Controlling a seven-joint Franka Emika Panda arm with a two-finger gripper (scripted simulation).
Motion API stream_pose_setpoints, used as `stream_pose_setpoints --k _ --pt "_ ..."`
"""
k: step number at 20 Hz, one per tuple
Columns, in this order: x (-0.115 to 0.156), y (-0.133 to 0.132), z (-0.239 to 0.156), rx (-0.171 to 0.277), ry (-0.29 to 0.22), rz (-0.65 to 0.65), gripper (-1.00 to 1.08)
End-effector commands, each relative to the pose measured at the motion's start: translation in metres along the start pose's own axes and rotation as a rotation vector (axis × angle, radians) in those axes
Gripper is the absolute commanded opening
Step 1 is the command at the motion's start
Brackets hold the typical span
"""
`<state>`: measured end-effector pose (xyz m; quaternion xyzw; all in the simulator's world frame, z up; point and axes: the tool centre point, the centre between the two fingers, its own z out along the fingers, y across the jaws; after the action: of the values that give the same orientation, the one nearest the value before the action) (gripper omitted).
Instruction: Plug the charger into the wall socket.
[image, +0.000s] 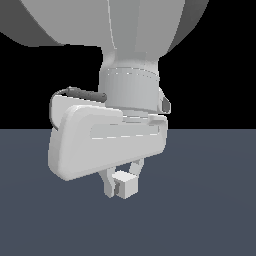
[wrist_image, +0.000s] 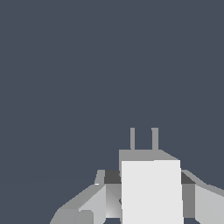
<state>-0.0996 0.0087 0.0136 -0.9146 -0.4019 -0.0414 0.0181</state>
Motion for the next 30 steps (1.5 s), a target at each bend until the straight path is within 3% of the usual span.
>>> stream_pose_setpoints --k 1,10,30 --pt "0.003 0.000 -0.002 -0.002 0.001 0.020 -1.00" --pt "0.021 -0.001 -0.012 -0.015 0.002 0.163 -1.00" --pt "0.079 0.017 -0.048 -0.058 0.004 0.646 -1.00"
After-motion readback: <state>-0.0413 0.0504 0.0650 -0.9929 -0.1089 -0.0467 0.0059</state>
